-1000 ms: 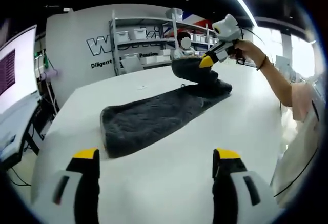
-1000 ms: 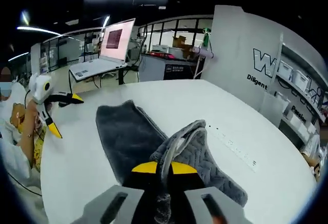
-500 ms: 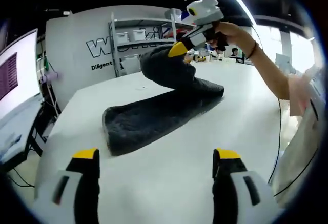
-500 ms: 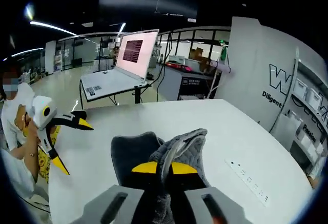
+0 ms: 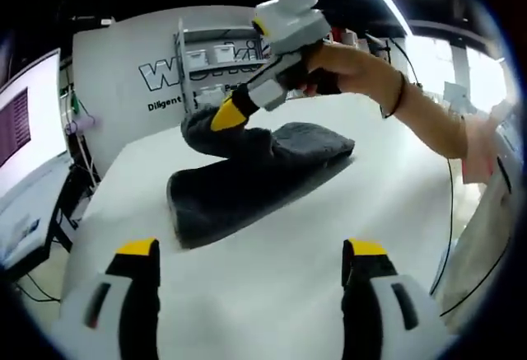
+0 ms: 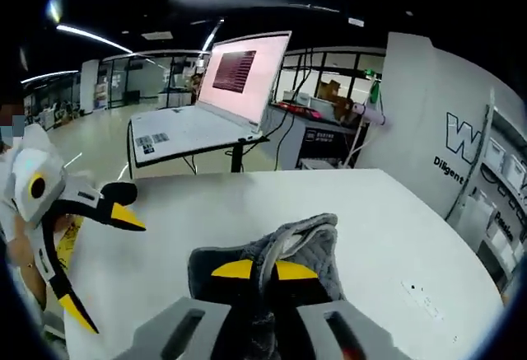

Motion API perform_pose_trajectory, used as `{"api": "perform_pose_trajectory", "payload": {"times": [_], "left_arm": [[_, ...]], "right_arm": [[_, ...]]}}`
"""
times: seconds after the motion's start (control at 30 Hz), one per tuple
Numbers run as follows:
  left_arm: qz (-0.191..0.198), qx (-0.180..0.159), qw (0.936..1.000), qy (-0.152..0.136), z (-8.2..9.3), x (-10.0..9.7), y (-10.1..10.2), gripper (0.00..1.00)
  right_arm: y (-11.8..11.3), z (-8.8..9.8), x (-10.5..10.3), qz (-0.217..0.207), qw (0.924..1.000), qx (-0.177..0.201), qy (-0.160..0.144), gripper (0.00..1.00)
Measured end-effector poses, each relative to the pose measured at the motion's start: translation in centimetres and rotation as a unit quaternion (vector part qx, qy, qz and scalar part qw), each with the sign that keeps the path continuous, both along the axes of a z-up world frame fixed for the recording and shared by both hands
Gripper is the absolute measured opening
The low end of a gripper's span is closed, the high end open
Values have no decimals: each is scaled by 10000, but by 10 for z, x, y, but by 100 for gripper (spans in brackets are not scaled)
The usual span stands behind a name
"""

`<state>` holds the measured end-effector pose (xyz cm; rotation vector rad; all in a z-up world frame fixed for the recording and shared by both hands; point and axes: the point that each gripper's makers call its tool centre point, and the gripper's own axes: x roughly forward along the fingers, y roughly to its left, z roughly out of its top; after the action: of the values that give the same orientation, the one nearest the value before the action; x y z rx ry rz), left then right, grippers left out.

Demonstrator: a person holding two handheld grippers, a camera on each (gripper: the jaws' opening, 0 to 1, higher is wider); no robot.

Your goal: Fold the towel on the table until its edges align and the towel forms a compact rectangular stack.

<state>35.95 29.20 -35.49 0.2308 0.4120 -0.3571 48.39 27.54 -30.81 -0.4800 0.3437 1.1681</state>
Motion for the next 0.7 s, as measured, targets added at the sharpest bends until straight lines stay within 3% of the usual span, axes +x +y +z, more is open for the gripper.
{"api": "perform_pose_trajectory", "payload": {"times": [0.17,0.37,0.47,0.57,0.7], "left_arm": [[-1,9,10000,5,0,0,-1,97],[21,22,10000,68,-4,-1,0,96],[12,21,10000,61,-3,-2,-1,96],[13,27,10000,66,-3,-2,-1,96],[14,16,10000,84,-5,-1,-2,96]], "right_arm": [[18,-26,-14,121,9994,80,325,8],[30,-44,-6,-72,9988,367,326,14],[32,-46,-12,51,9979,482,438,23],[28,-43,-13,125,9983,440,350,22],[22,-30,-15,154,9975,609,332,32]]}}
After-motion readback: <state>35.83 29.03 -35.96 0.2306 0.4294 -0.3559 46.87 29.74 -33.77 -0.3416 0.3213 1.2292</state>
